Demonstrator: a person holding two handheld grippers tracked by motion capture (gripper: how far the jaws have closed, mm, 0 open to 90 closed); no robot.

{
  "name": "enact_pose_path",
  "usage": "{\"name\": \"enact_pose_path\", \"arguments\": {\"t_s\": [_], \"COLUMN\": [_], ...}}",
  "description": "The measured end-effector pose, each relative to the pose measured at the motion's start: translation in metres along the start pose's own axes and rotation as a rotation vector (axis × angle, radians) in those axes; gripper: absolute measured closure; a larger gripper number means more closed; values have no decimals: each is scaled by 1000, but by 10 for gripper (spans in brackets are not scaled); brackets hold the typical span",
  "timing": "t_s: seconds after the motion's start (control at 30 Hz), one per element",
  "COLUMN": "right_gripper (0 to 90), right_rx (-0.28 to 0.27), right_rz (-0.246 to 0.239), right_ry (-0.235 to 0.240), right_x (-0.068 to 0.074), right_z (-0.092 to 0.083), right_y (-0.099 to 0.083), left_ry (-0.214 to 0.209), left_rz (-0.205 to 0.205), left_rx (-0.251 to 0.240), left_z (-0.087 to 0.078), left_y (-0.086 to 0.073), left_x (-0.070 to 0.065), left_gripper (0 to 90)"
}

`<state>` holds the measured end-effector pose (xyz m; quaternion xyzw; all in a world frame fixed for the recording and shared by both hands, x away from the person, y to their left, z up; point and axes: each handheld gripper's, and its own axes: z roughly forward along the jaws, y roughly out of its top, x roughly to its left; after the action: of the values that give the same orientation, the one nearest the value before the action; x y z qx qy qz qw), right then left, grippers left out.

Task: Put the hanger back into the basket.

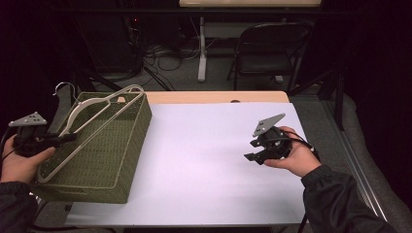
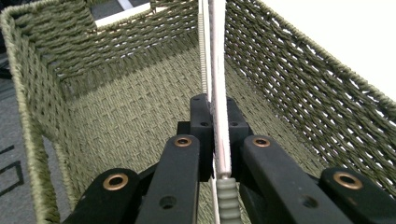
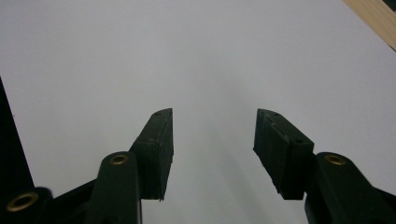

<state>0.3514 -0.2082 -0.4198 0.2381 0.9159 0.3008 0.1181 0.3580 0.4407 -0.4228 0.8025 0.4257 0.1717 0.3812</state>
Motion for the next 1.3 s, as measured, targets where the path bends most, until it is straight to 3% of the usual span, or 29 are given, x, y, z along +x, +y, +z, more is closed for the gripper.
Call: {"name": "enact_pose_path", "arguments": {"t_s": [0.1,0.23,0.27,0.33,0.47,0.5,0.6,0.8,0.83,0.87,1.03,1.17,1.3], "right_gripper": [469,469,470,470,470,470,470,470,470,470,471,471,471], "right_rx": [22,6,28,-6,4,32,16,32,6,28,14,19,14], "right_rz": [1,1,-1,5,5,1,2,2,5,6,11,12,18], "right_ry": [3,-1,2,1,5,7,2,11,11,9,15,1,6], "right_x": [1,2,1,2,2,2,3,3,3,3,3,3,3], "right_z": [0,2,1,4,5,5,7,6,9,7,9,10,11], "right_y": [0,0,1,0,0,0,0,0,-1,-1,-3,-4,-5], "left_ry": [-5,-8,-10,-17,-19,-17,-18,-19,-14,-10,15,48,33], "left_rz": [-7,-11,-15,-30,-39,-33,-37,-72,-67,-65,-27,53,47], "left_rx": [3,13,16,12,20,35,42,57,63,69,87,170,206], "left_z": [0,3,3,5,10,11,14,18,18,19,18,22,32], "left_y": [-5,-12,-12,-16,-23,-24,-25,-30,-29,-29,-28,-24,-25], "left_x": [2,5,5,6,7,7,7,10,10,9,8,3,3], "left_gripper": [872,872,872,873,872,872,872,872,872,871,872,872,872]}}
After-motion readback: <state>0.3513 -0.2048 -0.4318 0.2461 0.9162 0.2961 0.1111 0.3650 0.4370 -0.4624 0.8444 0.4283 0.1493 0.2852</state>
